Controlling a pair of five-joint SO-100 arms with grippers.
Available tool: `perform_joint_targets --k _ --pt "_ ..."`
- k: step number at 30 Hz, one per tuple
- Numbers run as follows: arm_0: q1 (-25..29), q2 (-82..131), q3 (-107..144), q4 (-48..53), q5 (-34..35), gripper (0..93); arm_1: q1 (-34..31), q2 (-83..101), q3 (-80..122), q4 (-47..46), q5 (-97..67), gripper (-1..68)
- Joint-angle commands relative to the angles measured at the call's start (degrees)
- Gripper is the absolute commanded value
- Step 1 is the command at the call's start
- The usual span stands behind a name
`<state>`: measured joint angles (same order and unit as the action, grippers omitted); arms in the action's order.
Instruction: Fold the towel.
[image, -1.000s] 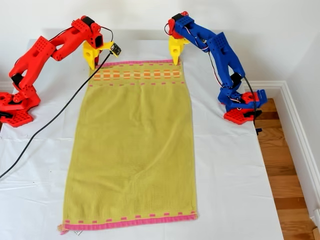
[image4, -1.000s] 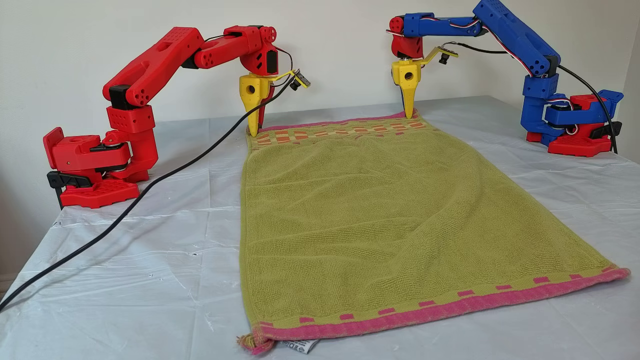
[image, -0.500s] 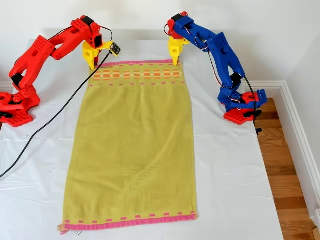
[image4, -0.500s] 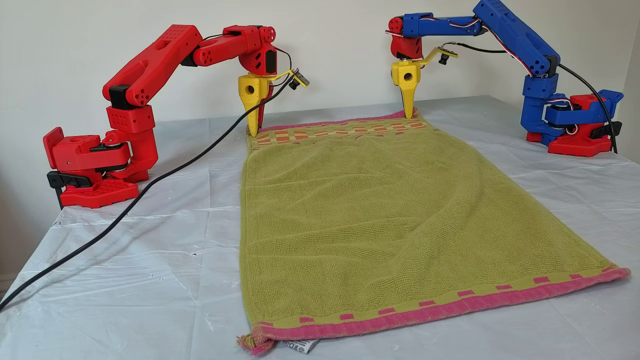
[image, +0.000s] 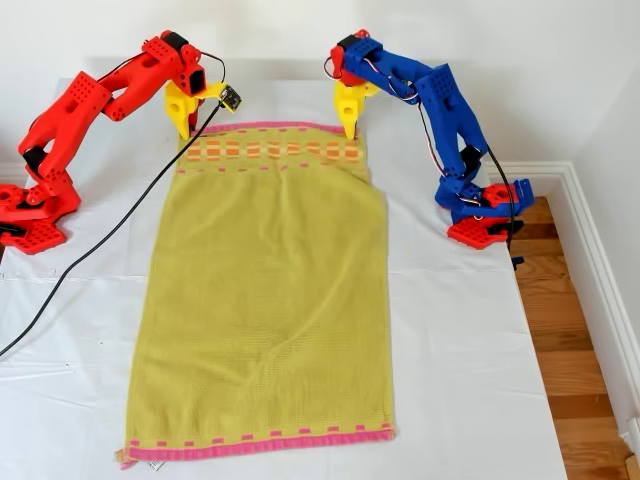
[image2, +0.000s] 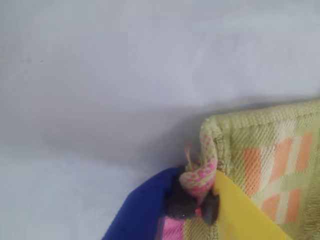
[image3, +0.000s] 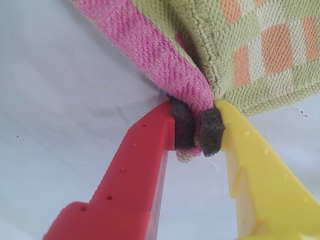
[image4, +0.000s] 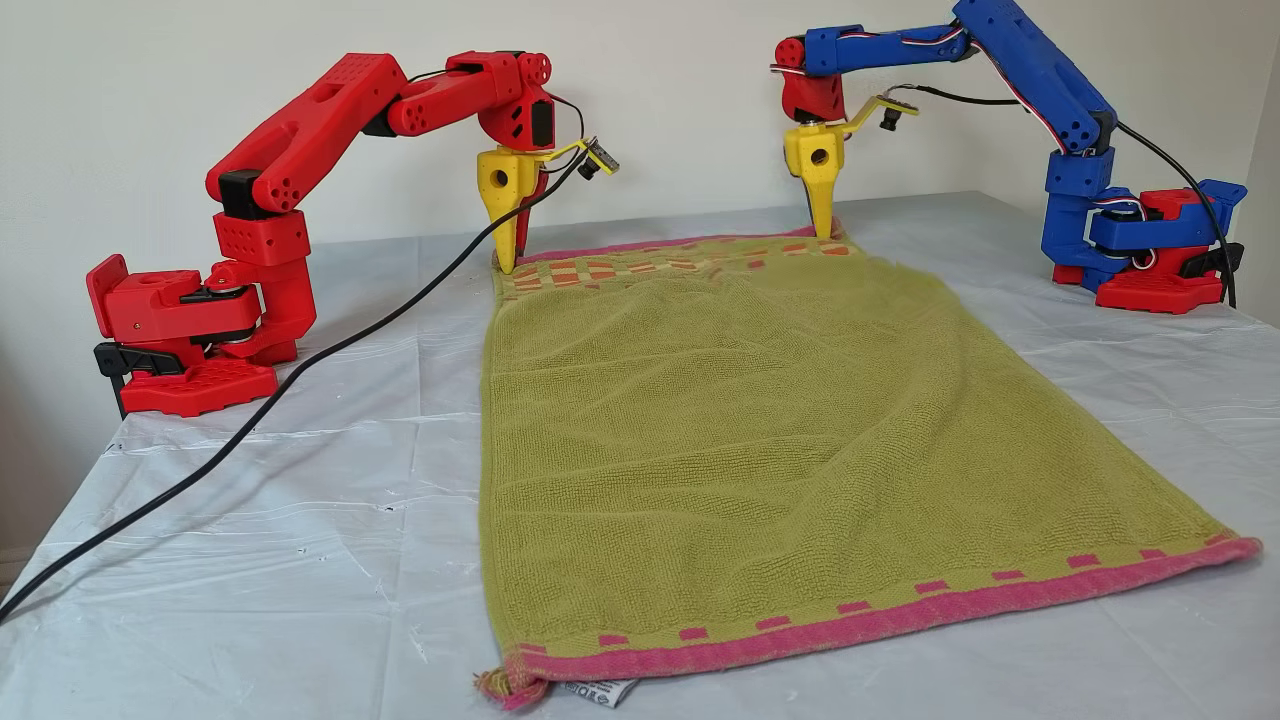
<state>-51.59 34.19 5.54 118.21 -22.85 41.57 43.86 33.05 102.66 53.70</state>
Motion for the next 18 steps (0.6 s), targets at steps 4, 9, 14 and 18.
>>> perform_joint_targets --k 4,9,14,18 --pt "0.62 10.20 0.79 0.26 0.26 1.4 -3.78 11.78 -2.90 0.53 -2.11 0.2" --pt "0.70 15.12 3.08 0.26 0.97 1.4 -6.77 12.83 -8.70 0.53 -5.54 0.2" --pt "2.29 19.95 2.64 0.26 2.99 1.4 -6.86 17.84 -8.26 0.53 -6.15 0.2" --pt "2.90 26.72 7.12 0.26 3.43 1.4 -5.45 27.07 -1.58 0.53 -6.24 0.2"
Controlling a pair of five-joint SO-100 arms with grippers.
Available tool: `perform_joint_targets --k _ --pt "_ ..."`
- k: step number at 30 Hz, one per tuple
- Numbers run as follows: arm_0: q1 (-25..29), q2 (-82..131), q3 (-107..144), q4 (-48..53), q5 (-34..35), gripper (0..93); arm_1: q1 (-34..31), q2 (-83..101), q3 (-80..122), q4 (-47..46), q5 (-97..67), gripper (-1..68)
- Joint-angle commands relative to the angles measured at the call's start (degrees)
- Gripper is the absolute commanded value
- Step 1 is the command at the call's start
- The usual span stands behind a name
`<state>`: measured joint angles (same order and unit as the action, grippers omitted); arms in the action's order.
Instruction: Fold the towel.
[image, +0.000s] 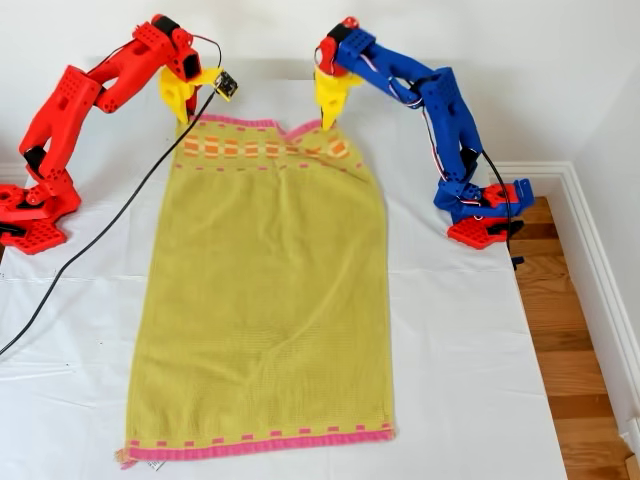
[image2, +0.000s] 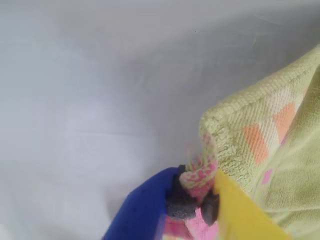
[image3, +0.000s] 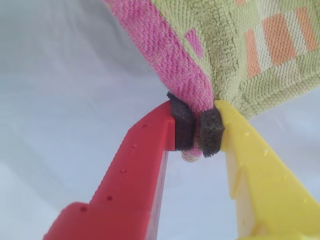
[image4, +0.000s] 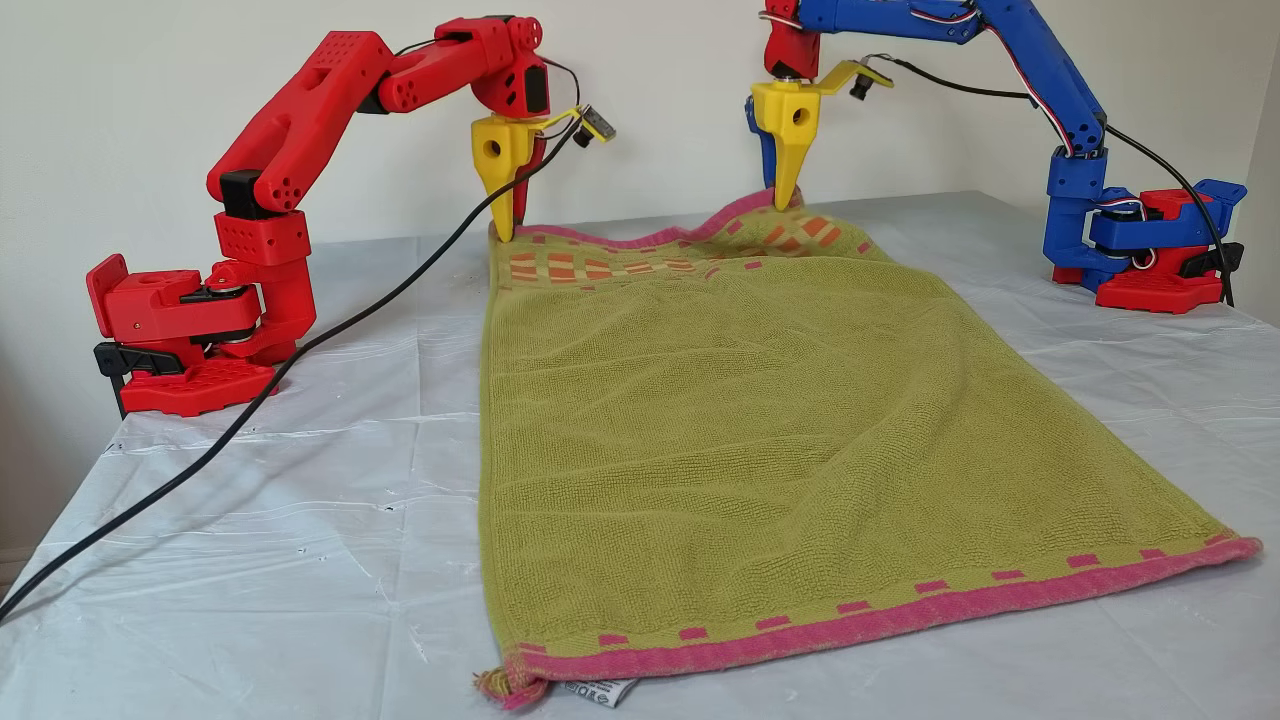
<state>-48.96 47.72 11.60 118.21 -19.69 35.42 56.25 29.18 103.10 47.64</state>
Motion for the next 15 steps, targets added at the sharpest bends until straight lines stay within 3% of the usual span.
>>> perform_joint_targets --k 1,8,15 --pt "0.44 14.50 2.11 0.26 0.26 1.4 0.88 16.00 3.34 0.09 0.00 0.2" --pt "3.78 29.79 14.15 0.26 -0.88 1.4 0.09 30.50 15.03 0.09 2.37 0.1" --pt "15.56 42.80 14.68 0.26 -0.35 1.3 -5.01 53.79 31.99 0.09 6.77 0.1"
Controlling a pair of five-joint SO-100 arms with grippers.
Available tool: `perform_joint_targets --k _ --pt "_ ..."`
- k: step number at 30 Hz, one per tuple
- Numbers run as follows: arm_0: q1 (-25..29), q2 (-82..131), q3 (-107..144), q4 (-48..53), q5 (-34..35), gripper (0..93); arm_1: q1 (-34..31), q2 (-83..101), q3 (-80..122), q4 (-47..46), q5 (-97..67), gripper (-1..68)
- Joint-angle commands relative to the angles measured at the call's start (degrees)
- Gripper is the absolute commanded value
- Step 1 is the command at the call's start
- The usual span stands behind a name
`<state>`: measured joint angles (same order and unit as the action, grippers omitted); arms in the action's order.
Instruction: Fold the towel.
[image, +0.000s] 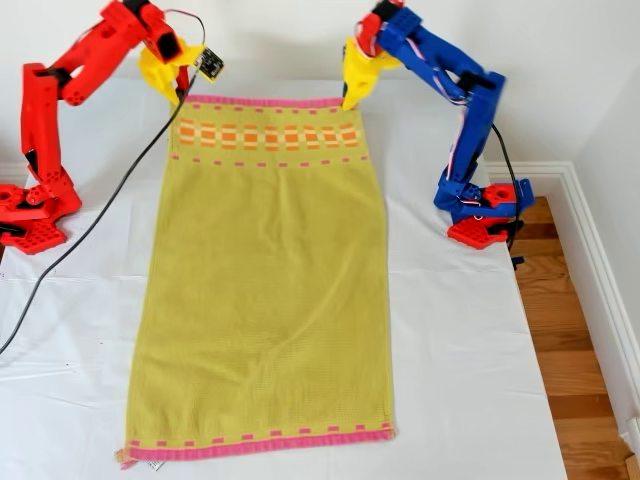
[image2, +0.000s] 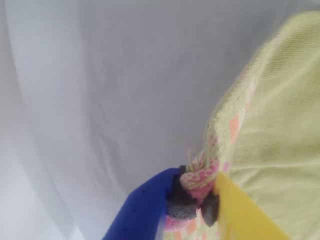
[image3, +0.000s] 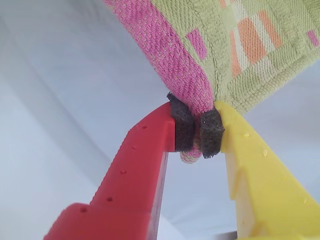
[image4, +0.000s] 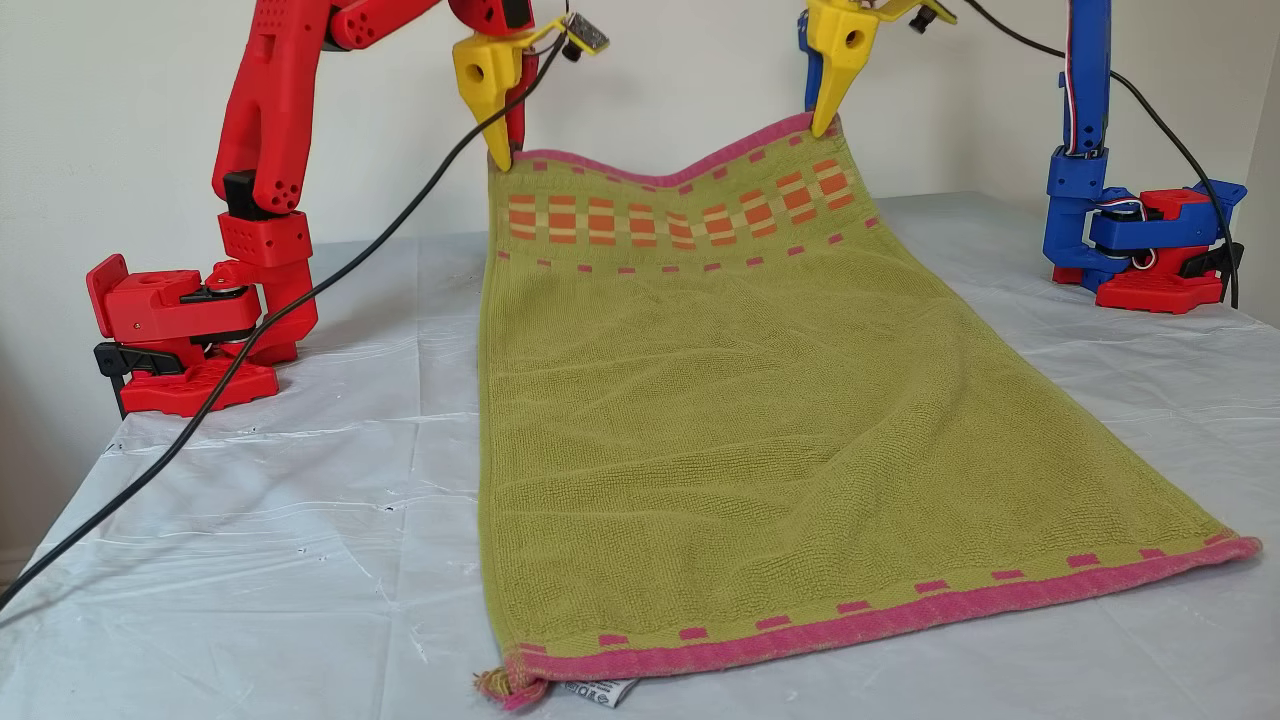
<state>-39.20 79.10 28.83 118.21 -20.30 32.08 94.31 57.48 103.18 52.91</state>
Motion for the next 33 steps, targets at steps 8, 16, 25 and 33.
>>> perform_joint_targets --k 8,16,25,33 --pt "24.08 17.49 3.08 0.26 -3.78 1.3 -19.60 25.84 15.91 0.00 16.26 0.0" --pt "40.61 29.71 18.46 0.26 -16.17 1.3 -39.55 25.66 16.35 0.00 32.70 0.1" --pt "62.84 33.57 31.82 -1.49 -34.28 1.4 -58.10 21.09 19.07 -0.09 51.06 0.1" --pt "78.93 27.69 30.94 -5.63 -45.35 1.4 -71.63 9.49 10.72 -0.09 62.40 0.1"
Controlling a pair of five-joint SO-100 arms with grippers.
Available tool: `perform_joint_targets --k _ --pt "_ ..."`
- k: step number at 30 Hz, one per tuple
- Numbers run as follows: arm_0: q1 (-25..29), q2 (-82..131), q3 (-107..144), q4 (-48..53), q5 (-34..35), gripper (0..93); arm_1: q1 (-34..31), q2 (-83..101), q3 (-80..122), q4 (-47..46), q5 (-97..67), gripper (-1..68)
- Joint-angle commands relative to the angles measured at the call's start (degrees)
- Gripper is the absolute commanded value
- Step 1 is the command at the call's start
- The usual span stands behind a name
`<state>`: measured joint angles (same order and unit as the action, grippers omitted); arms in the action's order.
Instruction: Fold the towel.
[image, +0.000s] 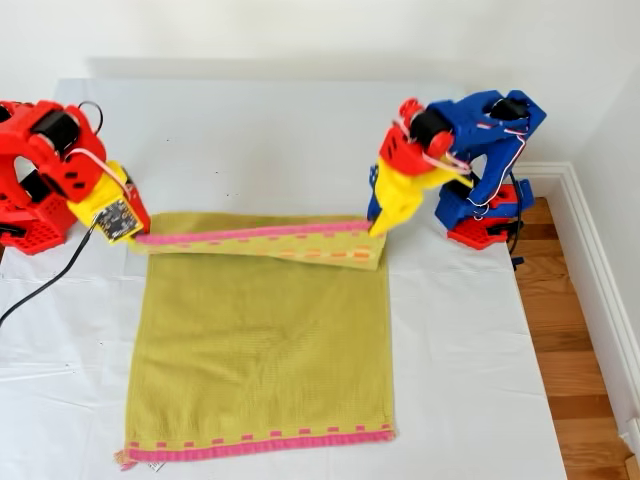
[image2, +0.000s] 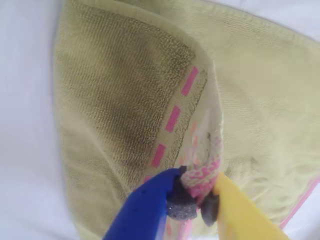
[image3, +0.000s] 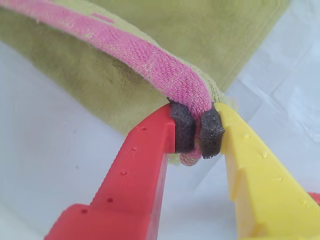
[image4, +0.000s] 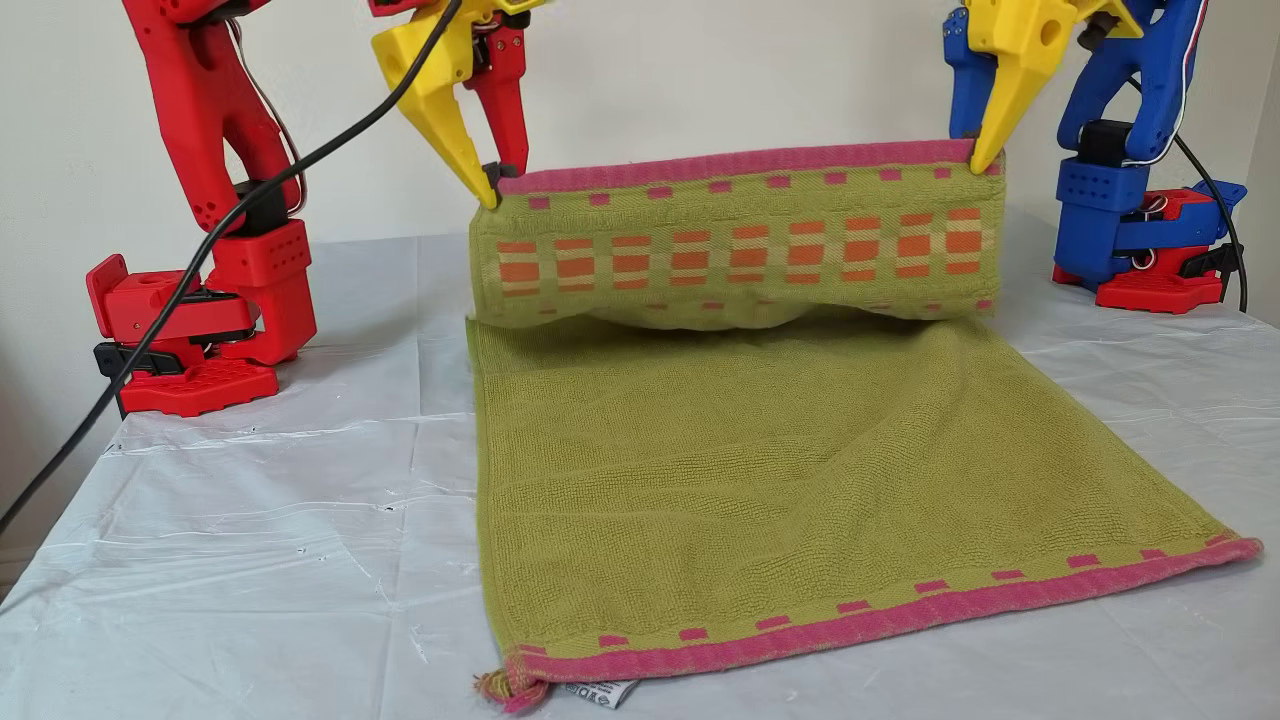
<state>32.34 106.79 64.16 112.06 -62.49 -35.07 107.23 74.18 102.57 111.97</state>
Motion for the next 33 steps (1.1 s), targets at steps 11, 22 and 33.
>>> perform_joint_targets --k 11,22,33 --pt "19.34 -15.64 -27.42 6.50 -11.51 1.4 -12.66 -24.08 -30.23 0.53 7.03 0.1" --pt "24.52 -21.62 -37.27 3.60 -15.29 1.4 -18.72 -37.35 -51.42 0.53 10.02 0.1" --pt "27.51 -27.33 -31.82 -13.80 -14.15 1.4 -23.91 -52.12 -68.03 0.53 14.85 0.1"
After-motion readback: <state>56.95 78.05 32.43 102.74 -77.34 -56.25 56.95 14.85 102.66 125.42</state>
